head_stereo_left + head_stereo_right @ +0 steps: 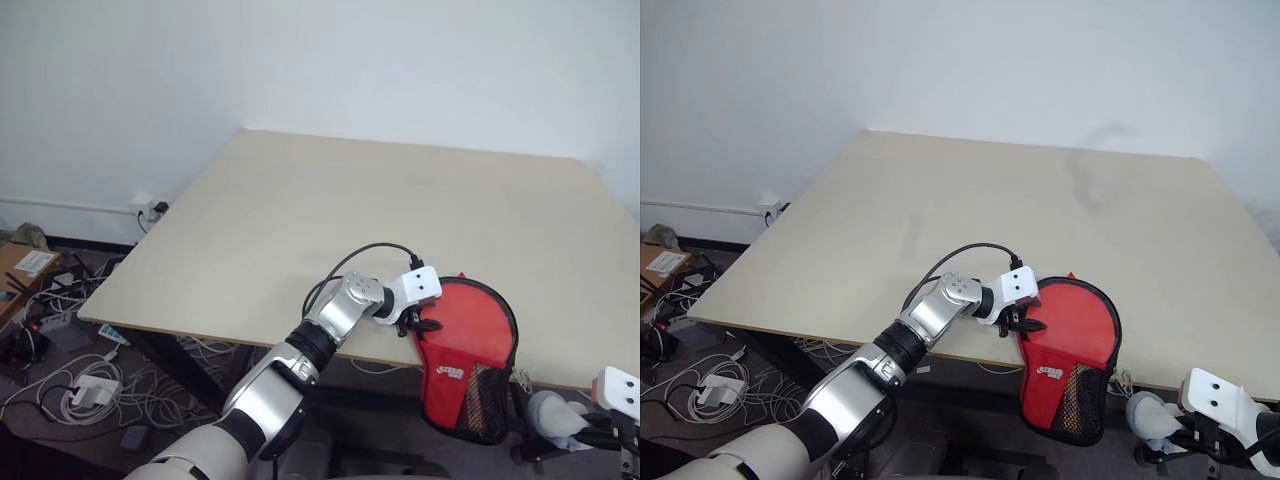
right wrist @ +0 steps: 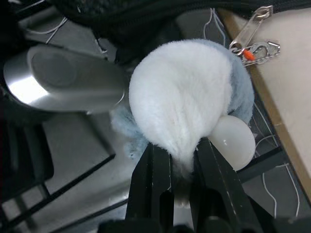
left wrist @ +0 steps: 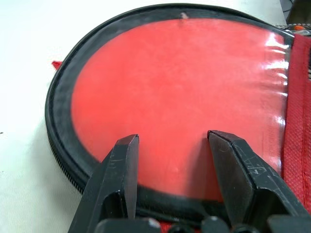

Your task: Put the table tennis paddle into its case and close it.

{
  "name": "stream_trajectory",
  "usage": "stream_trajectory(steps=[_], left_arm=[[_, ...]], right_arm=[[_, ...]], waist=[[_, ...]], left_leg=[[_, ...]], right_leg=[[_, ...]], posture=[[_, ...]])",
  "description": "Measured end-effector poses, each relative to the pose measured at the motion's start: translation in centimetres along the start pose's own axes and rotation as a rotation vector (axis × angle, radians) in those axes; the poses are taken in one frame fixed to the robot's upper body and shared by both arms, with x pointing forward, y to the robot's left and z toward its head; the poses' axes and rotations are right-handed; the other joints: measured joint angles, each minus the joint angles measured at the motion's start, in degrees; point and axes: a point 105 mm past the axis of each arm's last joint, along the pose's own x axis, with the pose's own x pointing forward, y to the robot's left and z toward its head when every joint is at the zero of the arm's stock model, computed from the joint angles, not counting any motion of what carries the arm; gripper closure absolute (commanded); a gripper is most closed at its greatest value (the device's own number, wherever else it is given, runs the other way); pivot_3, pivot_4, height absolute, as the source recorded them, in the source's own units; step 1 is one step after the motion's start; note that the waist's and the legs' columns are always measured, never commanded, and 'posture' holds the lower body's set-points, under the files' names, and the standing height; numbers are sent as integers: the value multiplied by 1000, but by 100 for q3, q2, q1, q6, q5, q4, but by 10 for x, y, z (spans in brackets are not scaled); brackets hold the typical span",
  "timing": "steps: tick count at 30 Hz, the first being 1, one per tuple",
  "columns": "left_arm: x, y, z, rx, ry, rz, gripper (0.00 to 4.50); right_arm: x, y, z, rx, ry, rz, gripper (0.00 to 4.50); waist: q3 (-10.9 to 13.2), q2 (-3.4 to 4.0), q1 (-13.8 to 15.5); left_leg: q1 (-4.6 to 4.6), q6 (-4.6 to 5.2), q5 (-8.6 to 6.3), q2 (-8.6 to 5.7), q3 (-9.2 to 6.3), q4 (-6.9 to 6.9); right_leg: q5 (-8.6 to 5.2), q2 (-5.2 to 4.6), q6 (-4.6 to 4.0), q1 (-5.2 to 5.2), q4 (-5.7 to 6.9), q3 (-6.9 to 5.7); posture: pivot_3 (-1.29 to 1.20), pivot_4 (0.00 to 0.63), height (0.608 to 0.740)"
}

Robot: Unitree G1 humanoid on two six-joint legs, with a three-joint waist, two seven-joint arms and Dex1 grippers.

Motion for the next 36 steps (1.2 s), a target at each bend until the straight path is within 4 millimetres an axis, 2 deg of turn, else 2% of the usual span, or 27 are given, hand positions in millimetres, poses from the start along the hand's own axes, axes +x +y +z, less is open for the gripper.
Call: stream_trajectory(steps=[5,8,11,13,15,17,19,22,28,36], left_arm=[[2,-2,5,0,-12,-23,2154],[5,-8,11,-1,-25,-64,2154],[12,-15,26,-26,-71,-110,2154],[9,-8,35,-40,-88,-98,2154],[6,-3,49,12,-103,-89,2154],[8,-1,55,60,-97,-87,2154],[12,-1,46,82,-49,-84,2154],[18,-5,22,106,47,-98,2154],[19,-8,18,143,65,-139,2154],[18,-5,14,144,75,-143,2154]], right_arm=[[26,-10,16,41,-81,-31,4473],[36,-17,23,53,-101,-58,4481],[40,-23,29,60,-113,-73,4482],[41,-25,30,61,-116,-83,4482],[41,-26,31,60,-118,-90,4482],[41,-26,31,61,-120,-92,4482],[42,-26,32,64,-127,-99,4482],[44,-25,33,79,-137,-104,4482],[36,-24,38,102,-146,-93,4482],[2,-30,50,132,-232,-117,4483]], waist=[[-1,-10,-12],[1,-8,-29],[5,-9,-129],[6,-7,-218],[6,1,-263],[5,2,-283],[5,2,-299],[7,3,-310],[6,2,-308],[-11,-23,-314]], left_leg=[[0,-1,0,5,3,1],[-1,-1,0,5,8,2],[-3,-1,0,10,10,4],[-2,-2,0,16,12,4],[-2,-2,0,16,11,4],[-2,0,1,15,11,4],[-2,0,1,15,11,4],[-2,0,1,15,12,5],[-1,-1,0,18,10,5],[11,-5,-3,25,11,4]], right_leg=[[-1,0,-3,-4,0,1],[0,0,-3,-7,1,3],[0,-1,-2,-12,3,6],[1,4,-1,-15,6,5],[1,5,0,-14,6,4],[1,7,1,-13,6,5],[1,9,1,-13,7,6],[2,10,1,-16,9,7],[2,9,1,-14,8,6],[1,12,2,-4,7,6]], posture=[[0,0,715],[0,0,715],[0,0,715],[0,0,715],[0,0,715],[0,0,715],[0,0,715],[0,0,715],[0,0,715],[0,0,715]])
